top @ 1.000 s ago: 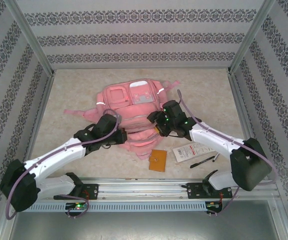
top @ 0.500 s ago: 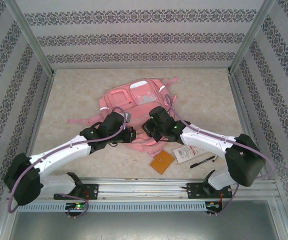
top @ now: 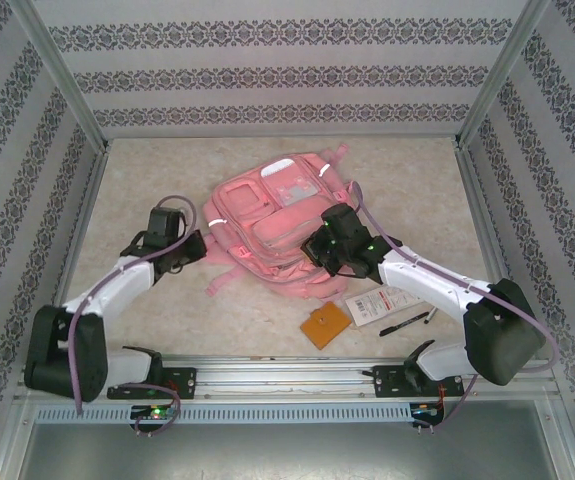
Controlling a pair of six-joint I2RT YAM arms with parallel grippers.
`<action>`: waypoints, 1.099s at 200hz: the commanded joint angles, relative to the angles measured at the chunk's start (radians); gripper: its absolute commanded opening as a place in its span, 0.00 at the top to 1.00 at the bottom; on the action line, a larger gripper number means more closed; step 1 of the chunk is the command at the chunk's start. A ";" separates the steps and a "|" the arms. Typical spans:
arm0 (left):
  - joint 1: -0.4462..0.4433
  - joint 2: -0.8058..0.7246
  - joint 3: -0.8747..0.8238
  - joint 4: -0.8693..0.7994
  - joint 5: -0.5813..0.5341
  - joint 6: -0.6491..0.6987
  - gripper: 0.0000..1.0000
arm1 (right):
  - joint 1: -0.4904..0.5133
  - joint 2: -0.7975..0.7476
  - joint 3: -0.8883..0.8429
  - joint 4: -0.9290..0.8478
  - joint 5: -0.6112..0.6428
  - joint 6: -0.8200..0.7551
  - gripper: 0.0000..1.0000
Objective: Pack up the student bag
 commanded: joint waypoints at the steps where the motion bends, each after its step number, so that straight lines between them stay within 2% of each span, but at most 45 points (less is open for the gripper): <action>1: -0.061 -0.003 0.074 0.204 0.419 0.081 0.74 | 0.005 0.003 0.031 0.063 -0.057 0.011 1.00; 23: -0.191 -0.093 0.038 0.170 0.414 0.230 0.58 | -0.011 0.012 0.045 0.084 -0.086 0.028 1.00; 36: -0.229 -0.128 -0.006 0.184 0.449 0.265 0.53 | -0.024 0.021 0.055 0.090 -0.118 0.029 1.00; 53: -0.258 -0.143 -0.070 0.208 0.483 0.327 0.55 | -0.039 0.037 0.080 0.088 -0.174 0.020 1.00; 61: -0.278 -0.148 -0.101 0.227 0.466 0.367 0.59 | -0.045 0.042 0.088 0.088 -0.191 0.016 1.00; 81: -0.298 -0.150 -0.167 0.297 0.417 0.467 0.60 | -0.049 0.049 0.102 0.086 -0.214 0.008 1.00; 110: -0.298 -0.115 -0.240 0.412 0.446 0.719 0.58 | -0.046 0.048 0.109 0.086 -0.231 0.008 1.00; 138: -0.297 -0.039 -0.237 0.519 0.407 0.722 0.62 | -0.042 0.038 0.106 0.086 -0.239 0.002 1.00; 172: -0.297 0.016 -0.273 0.732 0.411 0.711 0.69 | -0.023 0.035 0.104 0.087 -0.237 -0.014 1.00; 220: -0.272 0.069 -0.214 0.724 0.494 0.713 0.71 | 0.002 0.038 0.120 0.078 -0.265 -0.062 1.00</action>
